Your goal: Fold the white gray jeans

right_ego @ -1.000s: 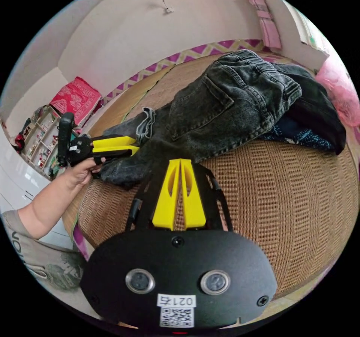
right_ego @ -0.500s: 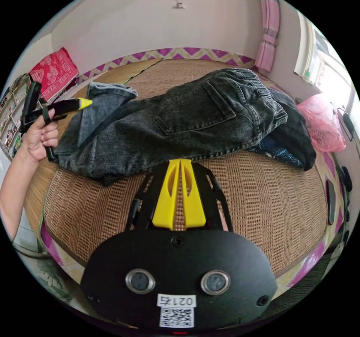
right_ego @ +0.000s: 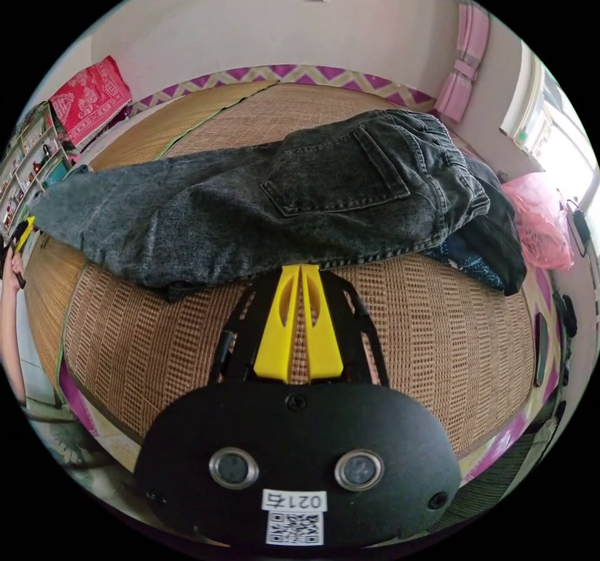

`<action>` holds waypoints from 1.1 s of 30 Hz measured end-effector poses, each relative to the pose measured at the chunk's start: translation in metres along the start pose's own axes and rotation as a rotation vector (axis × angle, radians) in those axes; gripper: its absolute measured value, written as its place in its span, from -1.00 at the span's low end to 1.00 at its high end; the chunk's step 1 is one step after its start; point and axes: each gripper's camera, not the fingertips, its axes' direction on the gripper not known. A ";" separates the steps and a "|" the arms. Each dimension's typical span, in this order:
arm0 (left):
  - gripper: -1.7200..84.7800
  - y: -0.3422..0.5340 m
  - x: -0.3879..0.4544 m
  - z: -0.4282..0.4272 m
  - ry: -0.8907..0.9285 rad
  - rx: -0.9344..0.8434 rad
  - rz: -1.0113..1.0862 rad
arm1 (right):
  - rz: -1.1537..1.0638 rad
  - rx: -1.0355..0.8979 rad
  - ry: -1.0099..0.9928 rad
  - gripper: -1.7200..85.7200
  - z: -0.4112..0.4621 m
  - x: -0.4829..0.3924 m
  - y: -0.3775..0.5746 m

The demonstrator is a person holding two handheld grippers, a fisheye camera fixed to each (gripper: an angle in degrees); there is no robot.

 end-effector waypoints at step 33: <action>-0.97 0.064 -0.182 0.059 0.259 0.216 -0.197 | -0.135 0.282 -0.145 -0.80 -0.049 0.089 -0.055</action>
